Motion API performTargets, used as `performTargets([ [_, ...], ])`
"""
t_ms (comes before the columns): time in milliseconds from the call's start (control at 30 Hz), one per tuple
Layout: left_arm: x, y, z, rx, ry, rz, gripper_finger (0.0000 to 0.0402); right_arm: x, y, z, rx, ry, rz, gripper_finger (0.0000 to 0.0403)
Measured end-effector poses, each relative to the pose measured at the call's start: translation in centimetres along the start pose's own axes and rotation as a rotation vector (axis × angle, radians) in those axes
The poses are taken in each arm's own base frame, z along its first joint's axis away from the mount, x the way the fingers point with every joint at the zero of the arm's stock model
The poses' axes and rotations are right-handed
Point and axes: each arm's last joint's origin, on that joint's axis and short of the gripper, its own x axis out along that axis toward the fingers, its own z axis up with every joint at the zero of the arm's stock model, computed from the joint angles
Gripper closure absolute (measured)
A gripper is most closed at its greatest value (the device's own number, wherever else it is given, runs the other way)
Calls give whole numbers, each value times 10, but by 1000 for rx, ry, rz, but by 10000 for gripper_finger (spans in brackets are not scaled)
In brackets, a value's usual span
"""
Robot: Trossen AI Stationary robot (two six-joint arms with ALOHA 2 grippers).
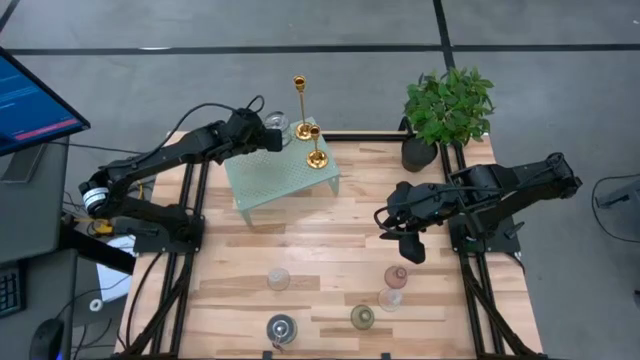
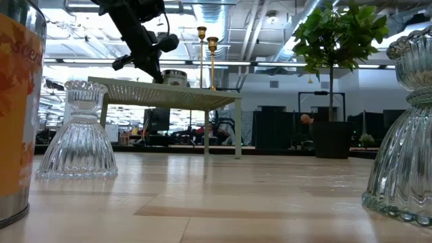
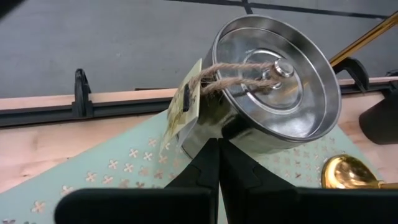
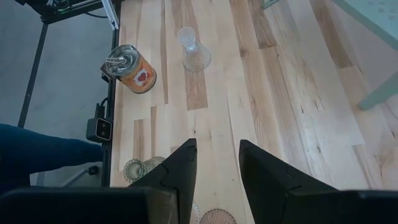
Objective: Pick & Place candle stick holders
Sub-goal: Put the green scented candle on the shelf, then put the left transparent candle holder on the shelf
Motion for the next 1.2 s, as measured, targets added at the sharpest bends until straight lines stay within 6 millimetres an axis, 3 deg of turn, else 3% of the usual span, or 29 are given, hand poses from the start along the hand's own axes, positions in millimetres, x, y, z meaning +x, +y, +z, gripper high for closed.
performTargets([
  [167, -2, 1, 0, 46, 4, 0, 399, 0, -1, 1, 4, -2, -3, 291],
  [333, -18, 5, 0, 61, 49, -74, 399, 0, -2, 1, 5, -1, -5, 291],
  [667, -102, 6, -7, 12, 222, -634, 399, 0, -8, 2, 26, 5, -29, 291],
  [900, -134, -4, -39, -6, 538, -794, 399, 1, -13, 4, 43, -2, -43, 291],
  [1200, -151, -50, -109, 198, 842, -771, 399, 1, -12, 6, 56, -23, -34, 291],
])
